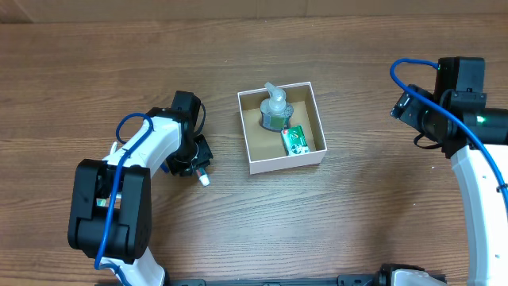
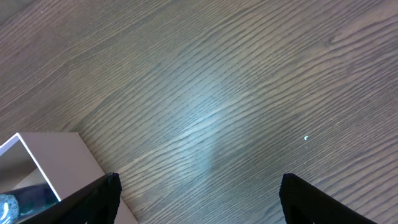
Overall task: Pack container
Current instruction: 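Lower the toothpaste tube into the box and open the left gripper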
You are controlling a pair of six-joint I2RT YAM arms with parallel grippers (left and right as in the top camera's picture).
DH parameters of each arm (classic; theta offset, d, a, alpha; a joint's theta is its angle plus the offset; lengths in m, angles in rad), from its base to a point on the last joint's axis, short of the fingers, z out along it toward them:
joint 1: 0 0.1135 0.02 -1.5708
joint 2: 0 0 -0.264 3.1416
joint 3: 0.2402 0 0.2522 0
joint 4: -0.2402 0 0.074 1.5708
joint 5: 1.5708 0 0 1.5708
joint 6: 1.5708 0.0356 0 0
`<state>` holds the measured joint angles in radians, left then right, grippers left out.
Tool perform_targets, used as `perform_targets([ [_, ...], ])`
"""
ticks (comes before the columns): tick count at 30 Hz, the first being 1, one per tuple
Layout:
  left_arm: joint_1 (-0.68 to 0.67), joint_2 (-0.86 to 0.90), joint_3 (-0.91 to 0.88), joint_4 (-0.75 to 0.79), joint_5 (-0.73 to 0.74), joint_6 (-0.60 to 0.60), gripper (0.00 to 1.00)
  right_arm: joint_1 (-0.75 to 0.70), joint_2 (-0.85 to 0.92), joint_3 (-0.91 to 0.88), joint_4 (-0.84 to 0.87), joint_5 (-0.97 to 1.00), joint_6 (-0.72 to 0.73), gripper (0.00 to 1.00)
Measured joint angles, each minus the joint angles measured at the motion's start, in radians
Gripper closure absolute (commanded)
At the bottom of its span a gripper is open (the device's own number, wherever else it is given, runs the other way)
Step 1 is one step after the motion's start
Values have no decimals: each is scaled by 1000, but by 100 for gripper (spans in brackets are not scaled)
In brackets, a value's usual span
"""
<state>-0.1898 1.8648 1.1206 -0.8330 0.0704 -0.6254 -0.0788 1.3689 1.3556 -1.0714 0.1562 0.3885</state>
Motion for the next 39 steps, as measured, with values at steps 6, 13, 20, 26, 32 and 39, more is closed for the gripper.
perform_targets([
  [6, 0, 0, 1, -1, 4, 1, 95, 0, 0, 0, -2, 0, 0, 16],
  [13, 0, 0, 26, -22, 5, 24, 96, 0, 0, 0, -2, 0, 0, 16],
  [20, -109, -145, 305, -109, -38, 193, 96, 0, 0, 0, -2, 0, 0, 16],
  [26, -443, -306, 372, -22, -145, 471, 96, 0, 0, 0, -2, 0, 0, 16],
  [32, -553, -161, 372, -4, -213, 686, 95, 0, 0, 0, -2, -4, 0, 16],
  [39, -552, -29, 370, 15, -246, 724, 66, 0, 0, 0, -2, -22, 0, 16],
])
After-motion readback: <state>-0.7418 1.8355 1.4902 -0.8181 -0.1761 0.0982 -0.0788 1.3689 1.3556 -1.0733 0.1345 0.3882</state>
